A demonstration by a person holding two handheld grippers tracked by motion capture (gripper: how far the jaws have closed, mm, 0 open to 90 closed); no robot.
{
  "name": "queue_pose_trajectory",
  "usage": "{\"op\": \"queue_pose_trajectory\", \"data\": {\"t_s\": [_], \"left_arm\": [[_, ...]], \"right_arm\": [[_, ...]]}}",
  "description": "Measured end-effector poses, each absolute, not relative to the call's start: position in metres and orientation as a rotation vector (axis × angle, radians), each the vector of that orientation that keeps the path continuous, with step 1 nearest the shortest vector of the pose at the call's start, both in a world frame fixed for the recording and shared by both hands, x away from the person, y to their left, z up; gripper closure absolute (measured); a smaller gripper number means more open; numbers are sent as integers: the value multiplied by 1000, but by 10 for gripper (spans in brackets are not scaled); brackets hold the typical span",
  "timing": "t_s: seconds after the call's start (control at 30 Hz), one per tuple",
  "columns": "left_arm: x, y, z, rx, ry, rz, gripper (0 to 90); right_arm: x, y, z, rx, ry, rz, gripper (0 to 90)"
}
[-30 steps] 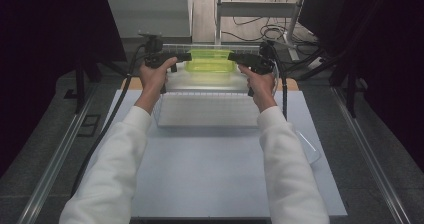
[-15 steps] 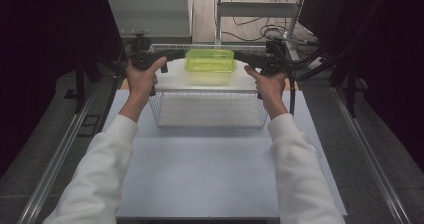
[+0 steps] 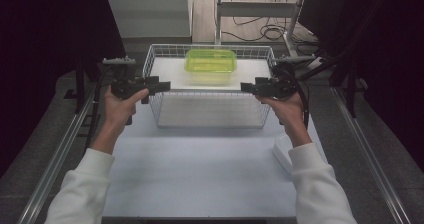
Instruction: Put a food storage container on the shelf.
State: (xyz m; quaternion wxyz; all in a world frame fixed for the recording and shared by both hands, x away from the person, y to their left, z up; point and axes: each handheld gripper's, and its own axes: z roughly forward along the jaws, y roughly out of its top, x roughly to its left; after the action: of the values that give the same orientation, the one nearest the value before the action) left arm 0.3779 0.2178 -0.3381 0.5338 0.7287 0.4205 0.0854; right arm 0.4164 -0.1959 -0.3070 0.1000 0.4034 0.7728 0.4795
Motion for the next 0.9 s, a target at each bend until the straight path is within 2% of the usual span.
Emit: {"op": "queue_pose_trajectory", "data": {"t_s": [0.37,0.47,0.63,0.9], "left_arm": [[323,206,-375,1845,951,166,327],[317,204,-383,1866,957,154,327],[303,200,-406,1914,997,131,325],[296,197,-424,1937,1022,105,322]], "right_arm": [[367,-207,-345,1129,2433,1305,320],[360,-210,-355,1127,2456,1283,324],[339,-223,-391,1172,2536,1204,331],[334,-232,-420,1227,2603,1096,330]]}}
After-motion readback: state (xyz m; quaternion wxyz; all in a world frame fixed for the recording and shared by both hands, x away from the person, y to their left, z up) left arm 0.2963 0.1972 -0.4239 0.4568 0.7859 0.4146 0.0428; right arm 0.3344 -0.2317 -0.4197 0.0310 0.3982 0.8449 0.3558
